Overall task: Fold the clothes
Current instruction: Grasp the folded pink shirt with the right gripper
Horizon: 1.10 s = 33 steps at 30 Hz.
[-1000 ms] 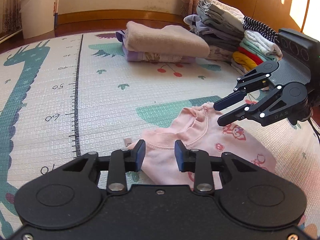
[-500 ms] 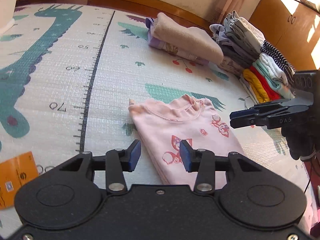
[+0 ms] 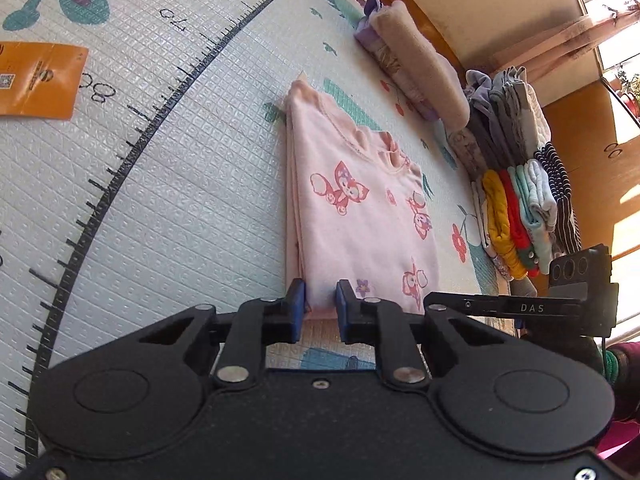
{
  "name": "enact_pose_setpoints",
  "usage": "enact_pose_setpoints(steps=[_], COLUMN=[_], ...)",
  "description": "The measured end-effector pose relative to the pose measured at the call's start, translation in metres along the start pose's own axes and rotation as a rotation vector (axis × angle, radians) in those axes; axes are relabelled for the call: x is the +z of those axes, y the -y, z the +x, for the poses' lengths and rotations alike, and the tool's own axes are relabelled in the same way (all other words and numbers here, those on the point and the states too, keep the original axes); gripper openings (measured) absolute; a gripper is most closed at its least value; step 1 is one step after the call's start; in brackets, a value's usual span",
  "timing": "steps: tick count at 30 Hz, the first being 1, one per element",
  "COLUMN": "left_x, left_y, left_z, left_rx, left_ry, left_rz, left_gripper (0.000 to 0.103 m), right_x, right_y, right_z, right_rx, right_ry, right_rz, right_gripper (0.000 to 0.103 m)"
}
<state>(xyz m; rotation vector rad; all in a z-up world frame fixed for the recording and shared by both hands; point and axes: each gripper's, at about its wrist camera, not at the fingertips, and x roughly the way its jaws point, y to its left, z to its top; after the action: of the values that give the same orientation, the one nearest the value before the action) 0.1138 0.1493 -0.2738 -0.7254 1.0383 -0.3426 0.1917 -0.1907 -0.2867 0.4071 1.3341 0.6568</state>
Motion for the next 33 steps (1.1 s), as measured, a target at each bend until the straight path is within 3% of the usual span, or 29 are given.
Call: enact_pose_setpoints(steps=[5, 6, 10, 11, 15, 18, 23, 27, 31, 33], left_x=[-0.017, -0.018, -0.003, 0.003, 0.023, 0.032, 0.037, 0.03, 0.034, 0.032], left_y=[-0.005, -0.003, 0.003, 0.003, 0.001, 0.0, 0.003, 0.011, 0.013, 0.01], left_z=[-0.012, -0.015, -0.02, -0.018, -0.003, 0.008, 0.017, 0.017, 0.024, 0.025], left_rx=[-0.002, 0.008, 0.023, 0.025, 0.034, 0.024, 0.018, 0.047, 0.032, 0.021], left_ry=[-0.088, -0.088, -0.007, 0.005, 0.037, 0.039, 0.049, 0.055, 0.056, 0.067], left_rz=[-0.003, 0.013, 0.071, 0.071, 0.079, 0.084, 0.065, 0.106, 0.075, 0.034], left_gripper=[0.008, 0.008, 0.04, 0.041, 0.041, 0.041, 0.039, 0.039, 0.042, 0.038], right_x=[-0.014, -0.014, 0.002, 0.008, 0.028, 0.038, 0.037, 0.034, 0.037, 0.035], right_y=[-0.008, -0.01, -0.014, -0.015, -0.01, -0.006, 0.008, 0.007, 0.003, 0.002], right_z=[-0.01, -0.014, -0.024, -0.023, -0.014, 0.0, -0.001, 0.002, 0.008, 0.008], right_rx=[0.009, 0.004, -0.023, -0.04, -0.06, -0.056, -0.038, -0.028, -0.013, -0.019], right_ry=[-0.073, -0.049, 0.086, 0.115, 0.155, 0.125, 0.14, 0.152, 0.148, 0.155], right_rz=[-0.079, -0.1, -0.126, -0.138, -0.168, -0.172, -0.082, -0.059, -0.031, -0.037], right_gripper=[0.017, 0.019, 0.034, 0.036, 0.038, 0.038, 0.03, 0.034, 0.034, 0.033])
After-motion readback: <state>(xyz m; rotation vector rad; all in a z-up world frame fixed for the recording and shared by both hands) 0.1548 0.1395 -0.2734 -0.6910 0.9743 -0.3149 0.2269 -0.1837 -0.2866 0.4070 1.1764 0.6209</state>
